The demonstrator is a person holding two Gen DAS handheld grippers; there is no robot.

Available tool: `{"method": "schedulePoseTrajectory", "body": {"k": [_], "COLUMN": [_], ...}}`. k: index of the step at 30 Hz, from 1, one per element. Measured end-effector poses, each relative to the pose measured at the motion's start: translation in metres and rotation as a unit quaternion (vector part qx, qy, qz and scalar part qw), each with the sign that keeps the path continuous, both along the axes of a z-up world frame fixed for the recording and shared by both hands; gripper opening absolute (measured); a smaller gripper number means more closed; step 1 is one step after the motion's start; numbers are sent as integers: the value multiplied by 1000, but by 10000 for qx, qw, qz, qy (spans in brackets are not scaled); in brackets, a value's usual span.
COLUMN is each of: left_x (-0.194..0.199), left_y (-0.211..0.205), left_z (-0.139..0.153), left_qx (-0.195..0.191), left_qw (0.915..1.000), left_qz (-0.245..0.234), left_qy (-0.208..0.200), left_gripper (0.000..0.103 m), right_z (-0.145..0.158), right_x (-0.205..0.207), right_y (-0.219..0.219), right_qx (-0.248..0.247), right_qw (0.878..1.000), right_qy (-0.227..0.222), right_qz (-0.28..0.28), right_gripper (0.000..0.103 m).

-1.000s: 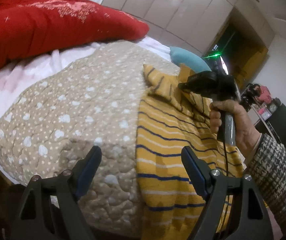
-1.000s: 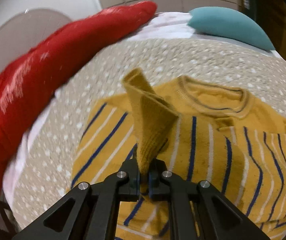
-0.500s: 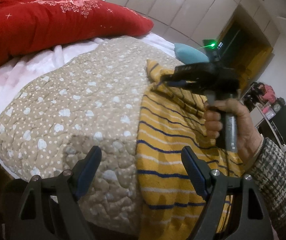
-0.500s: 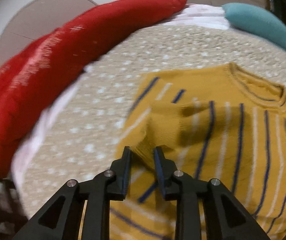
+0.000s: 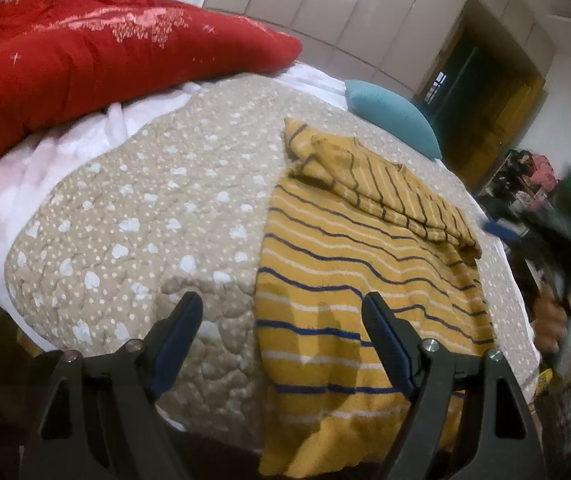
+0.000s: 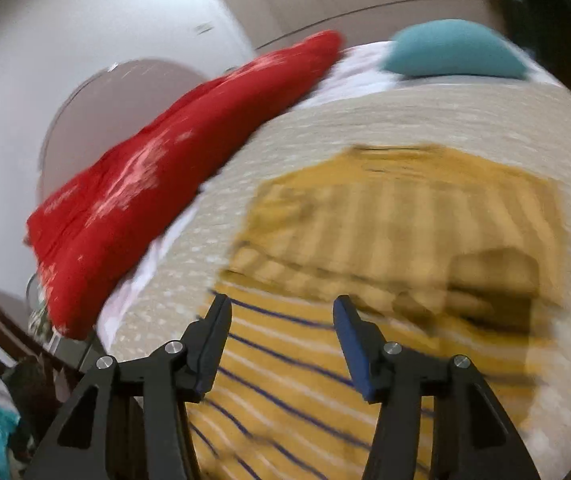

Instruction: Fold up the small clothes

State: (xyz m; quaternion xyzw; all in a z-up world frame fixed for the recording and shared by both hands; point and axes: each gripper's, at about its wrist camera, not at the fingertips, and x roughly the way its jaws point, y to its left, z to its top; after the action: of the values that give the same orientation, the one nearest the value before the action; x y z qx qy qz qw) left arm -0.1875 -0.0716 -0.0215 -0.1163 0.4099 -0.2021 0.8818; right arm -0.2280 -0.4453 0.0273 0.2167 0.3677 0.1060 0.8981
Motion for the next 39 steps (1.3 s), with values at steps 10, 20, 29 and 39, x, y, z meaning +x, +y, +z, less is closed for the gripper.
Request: {"method": "schedulePoseTrajectory", "body": {"k": [10,20,29,39], "left_x": [16,15,-2,-26], "left_y": [-6,-19,-18,-15], "left_z": [-27,-37,-47,-62], "left_qx": [-176,-638,-617,-781], "left_qw": [9982,9927,9914,9879], "left_qz": [-15,-416,-537,-812], "left_qy": [574,931,1026,1066], "left_gripper": [81,81,55,55], "right_z": [-68,-125,-149,-173], "right_x": [-155,-158,-160,-161], "right_y": [-119,-71,-33,16], "right_qx": [1089,2101,2963,2817], "right_qw": [9841,9742,9536,9544], "right_qy": [451,516,526,969], "right_qz": [-1328,-649,-106,196], "right_gripper": [57,55,54,51]}}
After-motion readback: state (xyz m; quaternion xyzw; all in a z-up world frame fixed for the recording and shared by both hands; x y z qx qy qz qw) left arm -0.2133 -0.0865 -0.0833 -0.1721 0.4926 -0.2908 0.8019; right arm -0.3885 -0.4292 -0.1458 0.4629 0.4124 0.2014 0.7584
